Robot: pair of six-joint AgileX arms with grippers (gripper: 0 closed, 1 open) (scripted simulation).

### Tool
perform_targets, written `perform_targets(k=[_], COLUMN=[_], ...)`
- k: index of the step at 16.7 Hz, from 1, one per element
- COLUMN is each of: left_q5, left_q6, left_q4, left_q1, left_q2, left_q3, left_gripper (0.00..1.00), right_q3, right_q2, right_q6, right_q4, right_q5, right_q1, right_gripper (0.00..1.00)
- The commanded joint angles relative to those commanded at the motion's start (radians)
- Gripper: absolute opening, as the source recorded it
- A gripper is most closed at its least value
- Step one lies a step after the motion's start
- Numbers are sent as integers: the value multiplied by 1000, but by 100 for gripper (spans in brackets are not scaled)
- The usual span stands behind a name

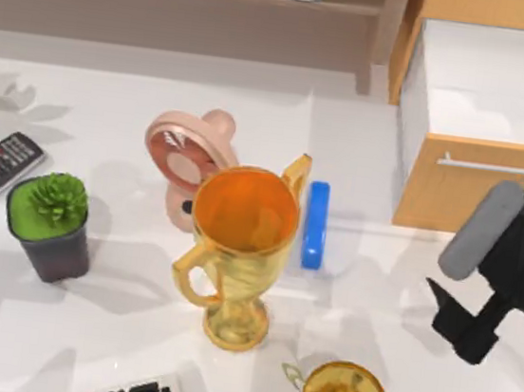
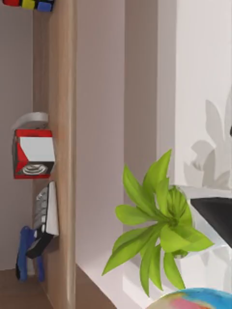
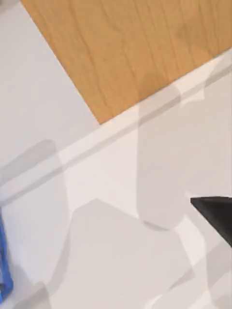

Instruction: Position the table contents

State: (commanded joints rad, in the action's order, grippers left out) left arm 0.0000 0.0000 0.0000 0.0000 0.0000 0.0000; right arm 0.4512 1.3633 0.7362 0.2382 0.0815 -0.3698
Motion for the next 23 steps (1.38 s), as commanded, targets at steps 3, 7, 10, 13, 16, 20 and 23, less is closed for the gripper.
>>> perform_targets(k=[3, 7, 10, 13, 16, 20, 23], left_q5=[0, 0, 0, 0, 0, 0, 0], left_q6=[0, 0, 0, 0, 0, 0, 0], left_q4=[0, 0, 0, 0, 0, 0, 0], left_q1=[0, 0, 0, 0, 0, 0, 0], left_q2=[0, 0, 0, 0, 0, 0, 0], left_q3=[0, 0, 0, 0, 0, 0, 0], left_gripper=[100, 100, 100, 100, 100, 100, 100], right_q3=[-60, -140, -186, -217, -232, -236, -236], right_q2=[120, 287, 404, 503, 575, 614, 614], right_q6=[190, 424, 574, 692, 775, 819, 819], right_q4=[327, 747, 1028, 1262, 1431, 1519, 1519], right_q5=[-34, -124, -217, -319, -407, -460, -460], right_q1=[-76, -118, -104, -62, -12, 23, 23], right_gripper=[100, 100, 100, 100, 100, 100, 100])
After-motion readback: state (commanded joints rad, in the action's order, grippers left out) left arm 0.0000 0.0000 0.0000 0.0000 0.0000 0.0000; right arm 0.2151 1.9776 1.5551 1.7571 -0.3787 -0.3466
